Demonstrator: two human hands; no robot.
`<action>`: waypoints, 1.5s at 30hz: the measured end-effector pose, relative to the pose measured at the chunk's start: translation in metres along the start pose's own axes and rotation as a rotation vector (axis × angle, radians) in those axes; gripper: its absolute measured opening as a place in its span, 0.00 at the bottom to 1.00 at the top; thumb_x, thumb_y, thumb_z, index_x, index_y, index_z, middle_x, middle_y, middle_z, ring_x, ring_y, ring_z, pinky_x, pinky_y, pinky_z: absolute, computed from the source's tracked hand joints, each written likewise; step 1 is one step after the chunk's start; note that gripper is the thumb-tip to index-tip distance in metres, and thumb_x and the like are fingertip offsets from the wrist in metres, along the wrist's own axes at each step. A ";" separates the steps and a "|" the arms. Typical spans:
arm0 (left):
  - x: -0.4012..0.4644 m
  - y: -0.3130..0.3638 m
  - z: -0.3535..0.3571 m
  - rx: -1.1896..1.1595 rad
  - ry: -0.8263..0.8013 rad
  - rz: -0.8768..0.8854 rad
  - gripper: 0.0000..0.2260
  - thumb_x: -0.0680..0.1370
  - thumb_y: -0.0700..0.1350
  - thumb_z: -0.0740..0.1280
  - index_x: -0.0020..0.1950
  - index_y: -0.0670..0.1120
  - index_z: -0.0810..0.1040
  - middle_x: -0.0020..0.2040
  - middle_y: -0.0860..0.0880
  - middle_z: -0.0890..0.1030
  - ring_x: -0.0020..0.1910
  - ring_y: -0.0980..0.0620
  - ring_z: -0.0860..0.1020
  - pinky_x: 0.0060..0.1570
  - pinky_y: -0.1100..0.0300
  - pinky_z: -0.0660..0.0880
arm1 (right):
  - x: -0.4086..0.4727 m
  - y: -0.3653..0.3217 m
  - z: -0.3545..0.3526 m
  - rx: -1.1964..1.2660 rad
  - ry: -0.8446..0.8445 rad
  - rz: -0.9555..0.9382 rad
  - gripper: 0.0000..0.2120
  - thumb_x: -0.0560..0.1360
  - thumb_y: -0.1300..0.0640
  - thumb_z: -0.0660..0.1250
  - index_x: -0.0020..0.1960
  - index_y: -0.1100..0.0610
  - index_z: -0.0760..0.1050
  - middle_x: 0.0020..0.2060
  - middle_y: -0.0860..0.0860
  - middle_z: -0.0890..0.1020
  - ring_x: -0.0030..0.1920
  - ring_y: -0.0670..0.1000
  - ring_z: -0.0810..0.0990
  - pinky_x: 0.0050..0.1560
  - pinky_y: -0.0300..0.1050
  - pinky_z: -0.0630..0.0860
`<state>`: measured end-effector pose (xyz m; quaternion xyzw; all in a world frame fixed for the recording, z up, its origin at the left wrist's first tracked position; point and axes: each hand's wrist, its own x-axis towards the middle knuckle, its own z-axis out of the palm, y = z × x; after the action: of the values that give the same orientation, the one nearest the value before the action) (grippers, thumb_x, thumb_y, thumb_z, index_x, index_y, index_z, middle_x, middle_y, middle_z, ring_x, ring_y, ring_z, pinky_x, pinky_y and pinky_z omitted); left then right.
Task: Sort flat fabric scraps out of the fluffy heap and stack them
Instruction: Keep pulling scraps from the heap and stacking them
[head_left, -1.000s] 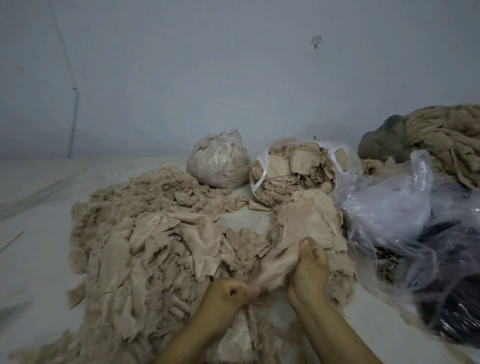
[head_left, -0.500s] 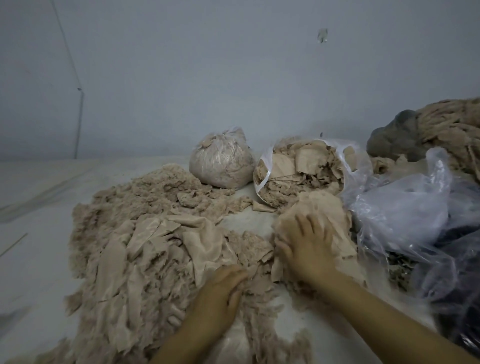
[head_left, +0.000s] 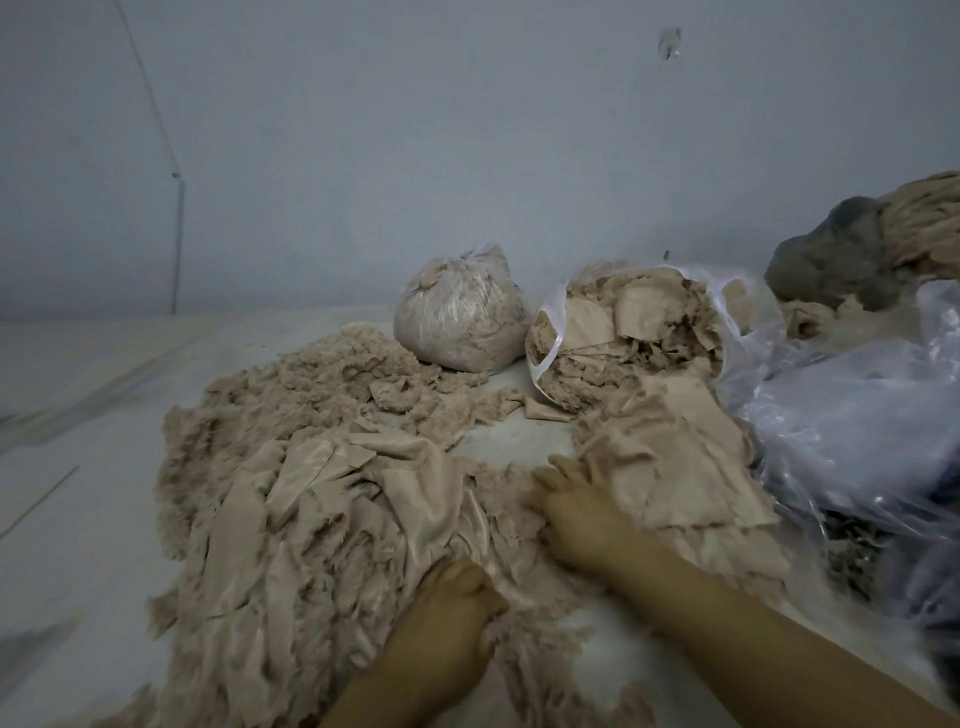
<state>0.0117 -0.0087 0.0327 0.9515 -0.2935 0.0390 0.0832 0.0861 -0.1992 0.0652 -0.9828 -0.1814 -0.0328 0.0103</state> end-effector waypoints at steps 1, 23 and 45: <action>-0.001 0.000 -0.002 -0.004 -0.021 0.004 0.15 0.78 0.50 0.59 0.63 0.51 0.75 0.60 0.51 0.71 0.65 0.54 0.65 0.67 0.68 0.43 | 0.002 0.000 -0.002 0.087 0.079 0.043 0.14 0.77 0.57 0.61 0.61 0.56 0.75 0.62 0.56 0.75 0.67 0.56 0.68 0.68 0.49 0.58; 0.005 0.023 -0.059 -1.204 0.483 -0.395 0.14 0.77 0.44 0.67 0.36 0.44 0.66 0.30 0.45 0.67 0.29 0.51 0.67 0.29 0.59 0.65 | -0.097 -0.055 -0.021 1.599 0.060 0.342 0.10 0.74 0.58 0.70 0.51 0.65 0.80 0.43 0.57 0.84 0.41 0.54 0.82 0.42 0.46 0.77; -0.005 0.028 -0.041 -0.658 0.073 -0.134 0.12 0.79 0.52 0.61 0.38 0.54 0.79 0.40 0.56 0.82 0.42 0.62 0.78 0.42 0.70 0.70 | -0.104 -0.028 -0.064 1.725 0.747 0.440 0.14 0.76 0.56 0.68 0.46 0.69 0.78 0.39 0.61 0.84 0.40 0.59 0.83 0.43 0.54 0.81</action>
<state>-0.0093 -0.0218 0.0764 0.8888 -0.2238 -0.0293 0.3989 -0.0248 -0.2118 0.1219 -0.5754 0.0603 -0.1960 0.7918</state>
